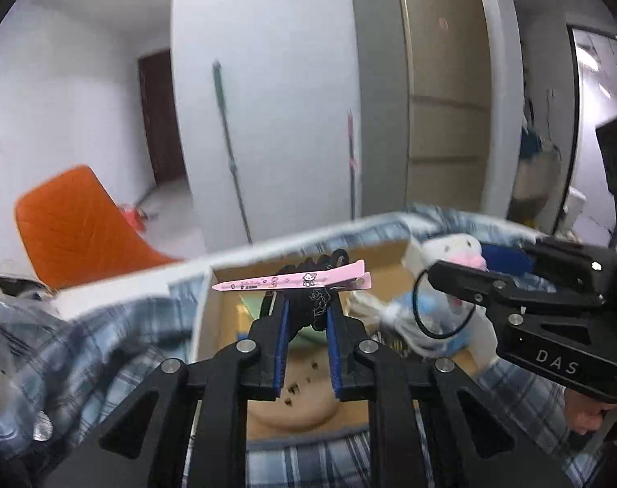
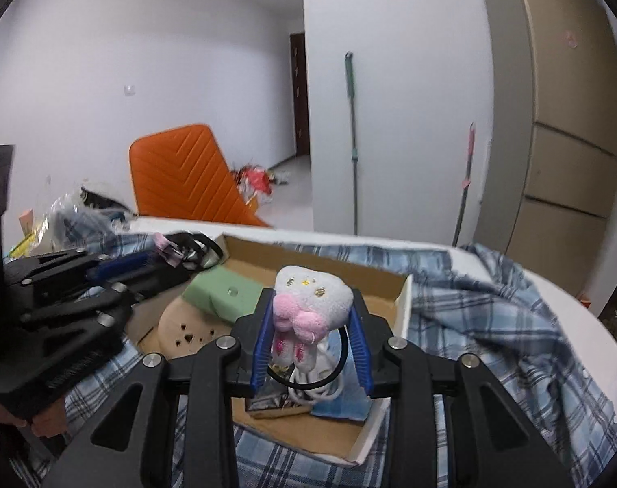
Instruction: Organize soft objects
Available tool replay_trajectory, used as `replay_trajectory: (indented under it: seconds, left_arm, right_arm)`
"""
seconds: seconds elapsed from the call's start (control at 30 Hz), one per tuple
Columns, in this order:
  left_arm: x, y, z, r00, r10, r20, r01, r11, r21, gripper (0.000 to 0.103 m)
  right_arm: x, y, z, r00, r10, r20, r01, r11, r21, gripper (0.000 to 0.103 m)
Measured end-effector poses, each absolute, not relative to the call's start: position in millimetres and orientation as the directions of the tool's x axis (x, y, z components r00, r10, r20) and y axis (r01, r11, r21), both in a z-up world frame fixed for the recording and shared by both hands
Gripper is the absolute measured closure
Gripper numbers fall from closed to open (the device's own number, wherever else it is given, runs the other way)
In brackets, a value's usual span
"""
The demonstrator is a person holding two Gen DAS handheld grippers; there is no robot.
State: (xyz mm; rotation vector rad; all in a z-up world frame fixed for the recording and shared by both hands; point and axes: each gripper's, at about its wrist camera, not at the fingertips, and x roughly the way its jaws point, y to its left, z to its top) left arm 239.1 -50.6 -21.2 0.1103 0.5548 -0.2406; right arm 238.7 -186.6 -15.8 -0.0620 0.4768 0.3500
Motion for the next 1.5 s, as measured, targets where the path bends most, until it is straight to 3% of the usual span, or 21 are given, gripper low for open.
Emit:
replay_trajectory:
  seconds: [0.2, 0.3, 0.33, 0.37, 0.43, 0.47, 0.5, 0.7, 0.87, 1.13, 1.23, 1.43, 1.5]
  left_arm:
    - [254.4, -48.6, -37.1, 0.772, -0.196, -0.605, 0.251, 0.968, 0.007, 0.083]
    - [258.8, -42.5, -34.6, 0.788, -0.193, -0.584, 0.224, 0.974, -0.019, 0.046]
    - [249.6, -43.1, -34.6, 0.804, -0.182, -0.566, 0.212, 0.977, -0.012, 0.026]
    - [245.1, -42.3, -33.0, 0.821, -0.171, -0.545, 0.204, 0.979, -0.001, 0.019]
    - [237.9, -40.5, -27.2, 0.837, -0.169, -0.521, 0.206, 0.978, 0.014, 0.019]
    - [238.3, -39.8, -25.5, 0.836, -0.171, -0.521, 0.206, 0.978, 0.009, 0.019]
    - [238.6, -38.4, -24.4, 0.837, -0.172, -0.519, 0.202, 0.979, 0.002, 0.019]
    - [235.7, -25.8, -15.3, 0.843, -0.173, -0.51, 0.171, 0.984, -0.051, 0.019]
    - [215.1, -21.6, 8.5, 0.878, -0.178, -0.445, 0.168, 0.984, -0.062, 0.019]
    - [153.6, -19.2, 58.8, 0.948, -0.152, -0.281, 0.147, 0.988, -0.038, 0.019]
    - [123.6, -13.9, 72.9, 0.963, -0.145, -0.229, 0.138, 0.989, -0.045, 0.019]
    - [64.3, -14.1, 83.8, 0.98, -0.14, -0.144, 0.141, 0.99, -0.008, 0.018]
    - [48.0, -14.8, 80.4, 0.984, -0.134, -0.118, 0.136, 0.991, 0.005, 0.01]
  right_arm:
    - [253.3, -181.3, -36.4, 0.761, 0.337, -0.555, -0.373, 0.926, 0.052, 0.067]
    - [254.1, -176.0, -46.0, 0.74, 0.324, -0.589, -0.375, 0.926, 0.039, 0.061]
    - [255.2, -175.1, -48.4, 0.734, 0.322, -0.598, -0.377, 0.926, 0.037, 0.06]
    - [255.8, -175.4, -50.5, 0.731, 0.316, -0.605, -0.372, 0.927, 0.034, 0.056]
    - [256.8, -176.9, -53.8, 0.734, 0.296, -0.611, -0.348, 0.937, 0.035, 0.047]
    - [257.5, -178.6, -54.0, 0.734, 0.297, -0.611, -0.343, 0.938, 0.044, 0.036]
    - [258.0, -180.3, -53.9, 0.732, 0.3, -0.612, -0.34, 0.939, 0.053, 0.034]
    - [260.4, -191.6, -45.9, 0.752, 0.267, -0.603, -0.291, 0.955, 0.06, 0.034]
    - [255.9, -201.5, -29.0, 0.77, 0.251, -0.587, -0.268, 0.962, 0.06, 0.034]
    - [201.0, -208.4, 32.7, 0.869, 0.233, -0.437, -0.261, 0.965, -0.005, 0.033]
    - [173.9, -211.9, 52.9, 0.898, 0.233, -0.373, -0.257, 0.966, -0.013, 0.029]
    - [120.2, -223.0, 77.0, 0.94, 0.237, -0.243, -0.246, 0.969, -0.005, 0.01]
    - [102.0, -225.2, 81.1, 0.953, 0.234, -0.191, -0.24, 0.971, -0.006, 0.0]
